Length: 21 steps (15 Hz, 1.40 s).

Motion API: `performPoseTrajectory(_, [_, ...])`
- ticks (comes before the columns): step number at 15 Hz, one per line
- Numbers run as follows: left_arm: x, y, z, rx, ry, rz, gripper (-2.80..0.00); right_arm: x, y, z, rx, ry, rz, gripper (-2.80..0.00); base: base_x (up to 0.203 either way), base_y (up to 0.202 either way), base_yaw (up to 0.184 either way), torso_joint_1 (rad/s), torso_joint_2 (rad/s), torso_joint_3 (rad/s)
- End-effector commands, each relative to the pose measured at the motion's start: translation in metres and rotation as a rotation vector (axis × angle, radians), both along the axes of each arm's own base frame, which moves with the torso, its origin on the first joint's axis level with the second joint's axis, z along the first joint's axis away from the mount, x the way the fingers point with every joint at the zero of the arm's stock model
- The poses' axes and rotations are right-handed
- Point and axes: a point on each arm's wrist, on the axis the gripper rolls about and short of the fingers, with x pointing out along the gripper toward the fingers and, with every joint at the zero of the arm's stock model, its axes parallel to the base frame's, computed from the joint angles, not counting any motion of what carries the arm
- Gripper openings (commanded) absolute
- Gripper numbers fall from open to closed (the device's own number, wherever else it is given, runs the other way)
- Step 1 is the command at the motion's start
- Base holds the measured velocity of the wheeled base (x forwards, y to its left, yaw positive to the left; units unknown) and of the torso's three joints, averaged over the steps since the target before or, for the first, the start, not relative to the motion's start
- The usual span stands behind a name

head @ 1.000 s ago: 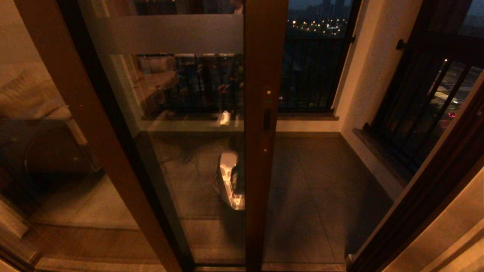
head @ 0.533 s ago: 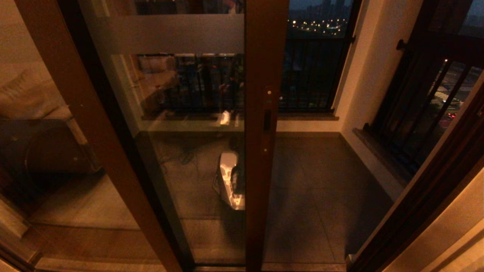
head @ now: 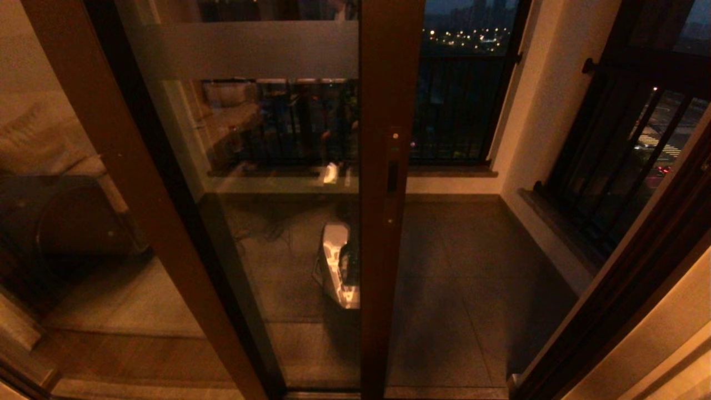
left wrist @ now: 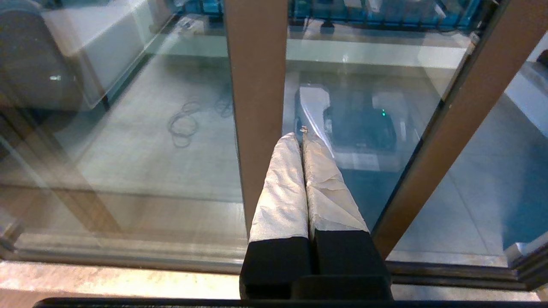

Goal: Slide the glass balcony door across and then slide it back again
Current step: Open the slid door

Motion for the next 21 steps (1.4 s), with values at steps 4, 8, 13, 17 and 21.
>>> performPoseTrajectory(4, [0.000, 0.000, 0.000, 0.006, 0.001, 0.000, -2.80, 0.000, 0.000, -0.002, 0.021, 0.007, -0.003, -2.80, 0.000, 0.000, 0.000, 0.000, 0.00, 0.000])
performPoseTrajectory(8, [-0.002, -0.002, 0.007, 0.201, 0.035, -0.070, -2.80, 0.000, 0.000, -0.002, 0.021, 0.007, -0.003, -2.80, 0.000, 0.000, 0.000, 0.000, 0.00, 0.000])
performPoseTrajectory(13, [0.039, -0.004, 0.138, 0.212, 0.040, -0.182, -2.80, 0.000, 0.000, -0.002, 0.021, 0.007, -0.003, -2.80, 0.000, 0.000, 0.000, 0.000, 0.00, 0.000])
performPoseTrajectory(17, [0.145, -0.024, 0.196, 0.178, 0.181, -0.353, -2.80, 0.000, 0.000, -0.002, 0.021, 0.007, -0.003, -2.80, 0.000, 0.000, 0.000, 0.000, 0.00, 0.000])
performPoseTrajectory(21, [0.228, -0.124, 0.208, 0.164, 0.276, -0.454, -2.80, 0.000, 0.000, -0.002, 0.021, 0.007, -0.003, -2.80, 0.000, 0.000, 0.000, 0.000, 0.00, 0.000])
